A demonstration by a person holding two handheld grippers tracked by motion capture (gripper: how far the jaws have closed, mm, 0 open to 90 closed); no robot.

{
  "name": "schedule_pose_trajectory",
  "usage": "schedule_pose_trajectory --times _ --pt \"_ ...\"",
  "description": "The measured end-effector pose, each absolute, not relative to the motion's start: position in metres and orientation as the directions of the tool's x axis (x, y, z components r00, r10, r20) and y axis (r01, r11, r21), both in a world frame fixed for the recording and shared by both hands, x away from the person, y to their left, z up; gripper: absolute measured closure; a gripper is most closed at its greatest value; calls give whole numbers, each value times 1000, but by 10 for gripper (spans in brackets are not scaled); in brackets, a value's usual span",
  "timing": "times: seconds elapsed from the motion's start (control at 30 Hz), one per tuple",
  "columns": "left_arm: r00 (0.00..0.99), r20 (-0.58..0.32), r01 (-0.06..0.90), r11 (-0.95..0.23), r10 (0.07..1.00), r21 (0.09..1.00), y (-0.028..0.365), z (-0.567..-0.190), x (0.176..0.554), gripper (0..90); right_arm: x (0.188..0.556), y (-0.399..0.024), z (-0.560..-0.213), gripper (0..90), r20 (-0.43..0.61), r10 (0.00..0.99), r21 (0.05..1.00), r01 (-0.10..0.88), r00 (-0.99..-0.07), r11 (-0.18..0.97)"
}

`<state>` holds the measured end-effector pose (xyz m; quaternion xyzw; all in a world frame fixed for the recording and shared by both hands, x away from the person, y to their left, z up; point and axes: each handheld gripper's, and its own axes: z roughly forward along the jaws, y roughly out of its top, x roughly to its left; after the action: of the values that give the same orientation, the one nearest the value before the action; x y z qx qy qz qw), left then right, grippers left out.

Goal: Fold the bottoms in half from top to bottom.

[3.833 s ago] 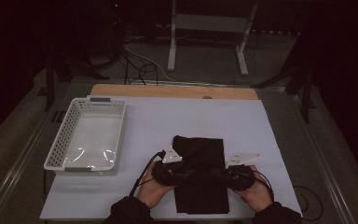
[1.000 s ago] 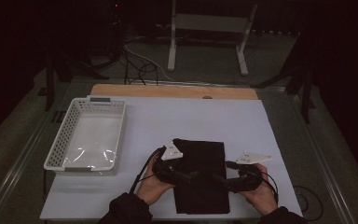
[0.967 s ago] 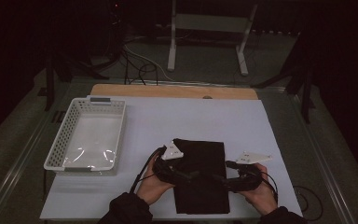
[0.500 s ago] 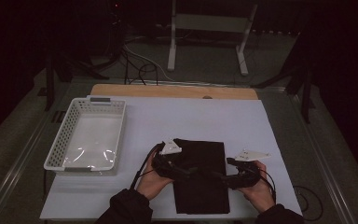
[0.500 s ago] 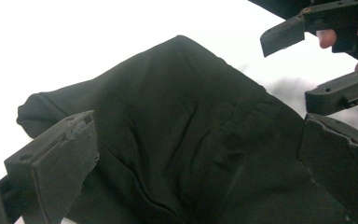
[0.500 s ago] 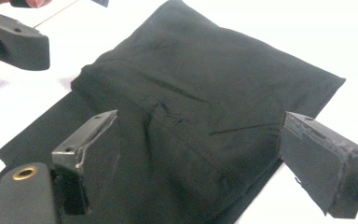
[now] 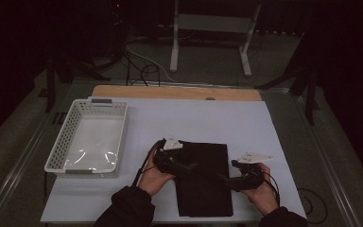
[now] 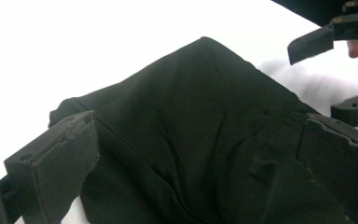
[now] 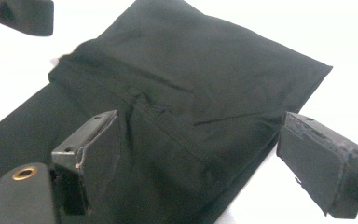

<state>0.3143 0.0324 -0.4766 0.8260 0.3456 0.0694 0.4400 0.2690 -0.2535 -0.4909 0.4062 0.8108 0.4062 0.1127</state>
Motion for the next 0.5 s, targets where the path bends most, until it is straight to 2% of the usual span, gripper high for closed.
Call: schedule_pose_trajectory --times 0.5 --pt "728 -186 526 -364 659 769 36 -480 336 1 266 -253 -492 140 124 757 739 569 -641 361"
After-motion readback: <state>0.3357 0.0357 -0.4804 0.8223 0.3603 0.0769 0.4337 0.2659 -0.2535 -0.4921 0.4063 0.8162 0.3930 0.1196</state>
